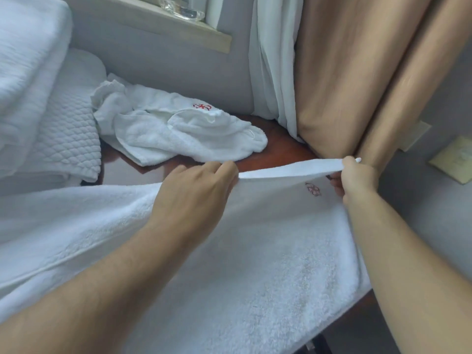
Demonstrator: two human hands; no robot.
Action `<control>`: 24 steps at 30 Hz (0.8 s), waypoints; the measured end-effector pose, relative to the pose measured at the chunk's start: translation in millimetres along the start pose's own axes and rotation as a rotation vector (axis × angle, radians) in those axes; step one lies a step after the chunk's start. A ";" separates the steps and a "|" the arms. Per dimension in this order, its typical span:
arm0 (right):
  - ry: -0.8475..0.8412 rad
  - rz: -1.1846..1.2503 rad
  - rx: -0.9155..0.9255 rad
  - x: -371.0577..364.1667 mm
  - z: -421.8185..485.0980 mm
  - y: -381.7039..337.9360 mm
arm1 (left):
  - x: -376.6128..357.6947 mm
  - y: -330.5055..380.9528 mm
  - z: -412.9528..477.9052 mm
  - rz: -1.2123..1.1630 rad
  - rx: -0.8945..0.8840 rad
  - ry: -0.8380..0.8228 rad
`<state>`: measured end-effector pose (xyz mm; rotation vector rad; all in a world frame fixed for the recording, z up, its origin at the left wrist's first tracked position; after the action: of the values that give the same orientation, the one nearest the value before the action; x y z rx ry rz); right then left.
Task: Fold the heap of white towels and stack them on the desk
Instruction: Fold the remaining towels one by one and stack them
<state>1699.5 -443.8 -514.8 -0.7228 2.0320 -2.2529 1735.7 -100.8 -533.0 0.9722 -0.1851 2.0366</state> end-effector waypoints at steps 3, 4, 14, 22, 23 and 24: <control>-0.037 -0.232 0.060 20.7 -17.1 19.4 | 3.3 4.4 -8.8 0.013 -0.067 -0.214; -0.065 -0.331 0.132 24.8 -21.0 27.8 | 2.7 5.0 -12.8 0.064 -0.098 -0.288; 0.246 -0.096 0.202 39.4 -36.5 49.6 | 14.1 11.3 -43.2 -0.027 -0.342 -0.080; 0.229 -0.149 0.203 38.8 -39.4 51.6 | 6.3 10.9 -46.1 -0.025 -0.359 -0.186; 0.253 -0.254 0.209 38.6 -41.2 50.0 | 6.1 10.5 -45.5 -0.012 -0.353 -0.194; 0.284 -0.429 0.237 37.8 -44.7 46.3 | 6.0 10.3 -45.4 0.007 -0.351 -0.202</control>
<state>1636.9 -421.1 -548.4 -0.9371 1.7941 -2.9245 1700.1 -83.1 -557.8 0.9494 -0.6327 1.8286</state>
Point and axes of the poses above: each hand's wrist, its own z-axis towards the middle knuckle, its own x-axis out of the back of the hand, y = z × x, the point moved 1 cm from there along z, towards the middle knuckle, and after that the axes turned 1 degree about x, right-handed, at the moved point
